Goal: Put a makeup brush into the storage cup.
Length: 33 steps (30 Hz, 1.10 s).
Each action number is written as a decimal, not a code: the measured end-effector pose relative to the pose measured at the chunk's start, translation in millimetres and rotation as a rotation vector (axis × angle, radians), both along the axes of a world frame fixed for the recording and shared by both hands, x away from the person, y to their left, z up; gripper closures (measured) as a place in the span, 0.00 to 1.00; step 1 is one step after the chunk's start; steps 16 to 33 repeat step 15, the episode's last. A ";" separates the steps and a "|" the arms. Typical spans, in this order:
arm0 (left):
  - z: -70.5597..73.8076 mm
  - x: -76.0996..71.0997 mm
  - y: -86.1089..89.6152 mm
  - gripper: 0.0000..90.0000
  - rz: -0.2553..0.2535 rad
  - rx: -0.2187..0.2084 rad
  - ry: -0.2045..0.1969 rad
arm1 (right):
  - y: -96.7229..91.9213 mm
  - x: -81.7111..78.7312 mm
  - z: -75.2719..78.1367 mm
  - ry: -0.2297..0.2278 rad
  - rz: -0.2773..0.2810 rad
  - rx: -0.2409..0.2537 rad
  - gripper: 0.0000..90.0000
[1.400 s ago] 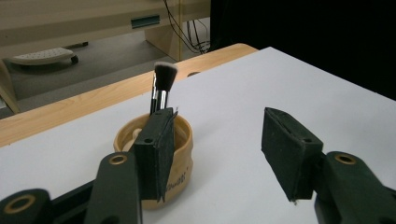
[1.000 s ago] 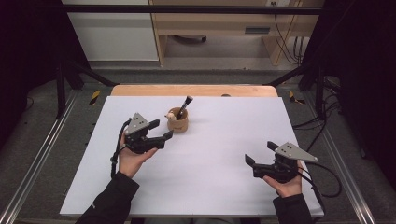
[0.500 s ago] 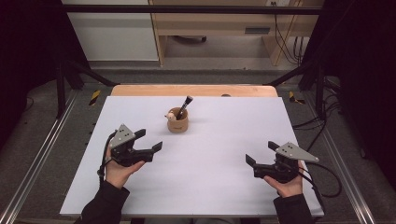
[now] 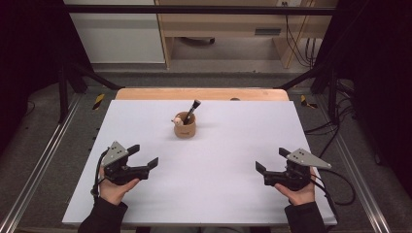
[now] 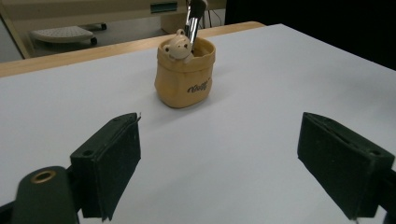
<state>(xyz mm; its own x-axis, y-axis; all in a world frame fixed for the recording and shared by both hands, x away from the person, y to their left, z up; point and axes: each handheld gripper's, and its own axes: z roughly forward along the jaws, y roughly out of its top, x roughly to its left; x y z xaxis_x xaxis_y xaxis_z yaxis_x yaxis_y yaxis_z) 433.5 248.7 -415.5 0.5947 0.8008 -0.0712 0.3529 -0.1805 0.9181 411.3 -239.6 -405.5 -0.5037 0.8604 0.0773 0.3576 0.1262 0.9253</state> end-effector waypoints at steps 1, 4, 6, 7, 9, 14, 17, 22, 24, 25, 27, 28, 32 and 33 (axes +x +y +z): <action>-1.6 -0.8 2.4 0.14 0.002 0.002 0.002 | -0.4 0.1 -0.4 0.002 -0.001 0.000 0.03; -5.2 -4.4 7.7 0.14 0.016 0.007 0.004 | -0.8 -0.5 -0.7 0.007 -0.001 0.000 0.03; -7.4 -7.6 11.2 0.14 0.023 0.001 0.000 | -1.1 -0.4 -1.1 0.003 -0.004 0.002 0.03; -8.5 -8.9 12.4 0.14 0.024 0.001 -0.001 | -1.6 -0.4 -1.5 0.004 -0.005 0.003 0.03; -11.1 -10.6 14.5 0.14 0.031 0.001 -0.003 | -2.4 -0.5 -2.5 0.007 -0.007 0.001 0.03; -16.5 -11.4 17.2 0.14 0.030 -0.005 0.012 | -1.9 -0.2 -4.0 0.013 -0.006 0.001 0.03; -17.0 -11.4 17.7 0.14 0.032 -0.005 0.011 | -1.9 0.0 -4.2 0.015 -0.007 0.000 0.03; -17.0 -11.4 17.7 0.14 0.032 -0.005 0.011 | -1.9 0.0 -4.2 0.015 -0.007 0.000 0.03; -17.0 -11.4 17.7 0.14 0.032 -0.005 0.011 | -1.9 0.0 -4.2 0.015 -0.007 0.000 0.03; -17.0 -11.4 17.7 0.14 0.032 -0.005 0.011 | -1.9 0.0 -4.2 0.015 -0.007 0.000 0.03; -17.0 -11.4 17.7 0.14 0.032 -0.005 0.011 | -1.9 0.0 -4.2 0.015 -0.007 0.000 0.03; -17.0 -11.4 17.7 0.14 0.032 -0.005 0.011 | -1.9 0.0 -4.2 0.015 -0.007 0.000 0.03; -17.0 -11.4 17.7 0.14 0.032 -0.005 0.011 | -1.9 0.0 -4.2 0.015 -0.007 0.000 0.03; -17.0 -11.4 17.7 0.14 0.032 -0.005 0.011 | -1.9 0.0 -4.2 0.015 -0.007 0.000 0.03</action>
